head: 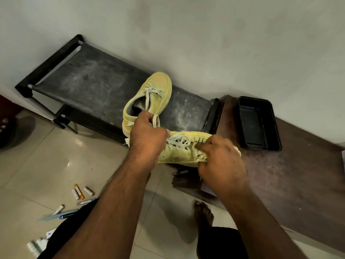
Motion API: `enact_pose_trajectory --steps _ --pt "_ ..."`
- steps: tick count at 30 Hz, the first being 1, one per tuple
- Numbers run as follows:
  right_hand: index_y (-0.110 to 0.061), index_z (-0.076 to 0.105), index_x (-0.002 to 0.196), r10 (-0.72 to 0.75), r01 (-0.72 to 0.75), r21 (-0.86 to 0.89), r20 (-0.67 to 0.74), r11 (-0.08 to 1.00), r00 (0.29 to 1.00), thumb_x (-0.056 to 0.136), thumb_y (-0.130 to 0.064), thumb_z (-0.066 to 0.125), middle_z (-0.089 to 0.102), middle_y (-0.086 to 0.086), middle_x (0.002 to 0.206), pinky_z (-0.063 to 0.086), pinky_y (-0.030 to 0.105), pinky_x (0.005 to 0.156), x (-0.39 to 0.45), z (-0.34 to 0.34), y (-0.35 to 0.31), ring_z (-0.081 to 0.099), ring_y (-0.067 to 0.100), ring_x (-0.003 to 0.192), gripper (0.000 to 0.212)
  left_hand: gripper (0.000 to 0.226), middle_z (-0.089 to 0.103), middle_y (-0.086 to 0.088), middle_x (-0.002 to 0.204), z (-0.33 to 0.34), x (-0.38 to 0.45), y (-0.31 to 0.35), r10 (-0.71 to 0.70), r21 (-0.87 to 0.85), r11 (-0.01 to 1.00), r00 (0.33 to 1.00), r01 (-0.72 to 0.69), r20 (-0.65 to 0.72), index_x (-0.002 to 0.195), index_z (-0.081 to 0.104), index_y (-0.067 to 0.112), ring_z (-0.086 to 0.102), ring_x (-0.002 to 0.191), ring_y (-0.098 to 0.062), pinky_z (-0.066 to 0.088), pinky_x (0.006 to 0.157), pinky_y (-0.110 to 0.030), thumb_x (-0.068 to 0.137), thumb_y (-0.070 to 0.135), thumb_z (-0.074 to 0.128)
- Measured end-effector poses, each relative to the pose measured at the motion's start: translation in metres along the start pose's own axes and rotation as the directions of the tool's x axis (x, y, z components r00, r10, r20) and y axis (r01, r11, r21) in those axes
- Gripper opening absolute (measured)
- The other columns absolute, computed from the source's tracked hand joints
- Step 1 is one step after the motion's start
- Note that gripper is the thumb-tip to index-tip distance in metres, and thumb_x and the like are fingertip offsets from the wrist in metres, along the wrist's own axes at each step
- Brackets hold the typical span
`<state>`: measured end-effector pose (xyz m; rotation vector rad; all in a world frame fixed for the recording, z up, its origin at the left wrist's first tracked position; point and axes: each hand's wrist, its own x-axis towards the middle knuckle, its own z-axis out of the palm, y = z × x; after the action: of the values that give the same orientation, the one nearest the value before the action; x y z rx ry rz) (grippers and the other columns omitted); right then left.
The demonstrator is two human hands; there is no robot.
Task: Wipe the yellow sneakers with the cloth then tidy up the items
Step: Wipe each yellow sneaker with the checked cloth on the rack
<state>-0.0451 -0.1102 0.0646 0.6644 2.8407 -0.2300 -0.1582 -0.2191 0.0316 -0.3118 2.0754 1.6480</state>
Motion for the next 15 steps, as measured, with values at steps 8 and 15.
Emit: enact_pose_trajectory --steps 8,15 --pt "-0.034 0.069 0.107 -0.025 0.01 -0.11 -0.14 0.994 0.99 0.076 -0.015 0.066 0.062 -0.017 0.115 0.02 0.036 0.088 0.009 0.01 -0.003 0.041 0.016 0.112 0.036 0.034 0.06 -0.004 0.082 -0.003 0.001 0.005 0.002 -0.009 1.0 1.0 -0.001 0.024 0.078 0.05 0.021 0.063 0.076 -0.023 0.059 0.068 -0.042 0.072 -0.003 0.073" --pt "-0.031 0.073 0.085 -0.047 0.032 -0.088 -0.174 0.996 0.984 0.052 -0.008 0.082 0.071 -0.014 0.091 0.022 0.04 0.092 0.009 0.017 0.0 0.055 0.022 0.111 0.041 0.034 0.062 -0.005 0.083 -0.004 0.001 0.005 -0.008 -0.026 1.0 1.0 0.008 0.0 0.076 0.05 0.021 0.066 0.082 -0.026 0.06 0.072 -0.047 0.071 -0.003 0.074"
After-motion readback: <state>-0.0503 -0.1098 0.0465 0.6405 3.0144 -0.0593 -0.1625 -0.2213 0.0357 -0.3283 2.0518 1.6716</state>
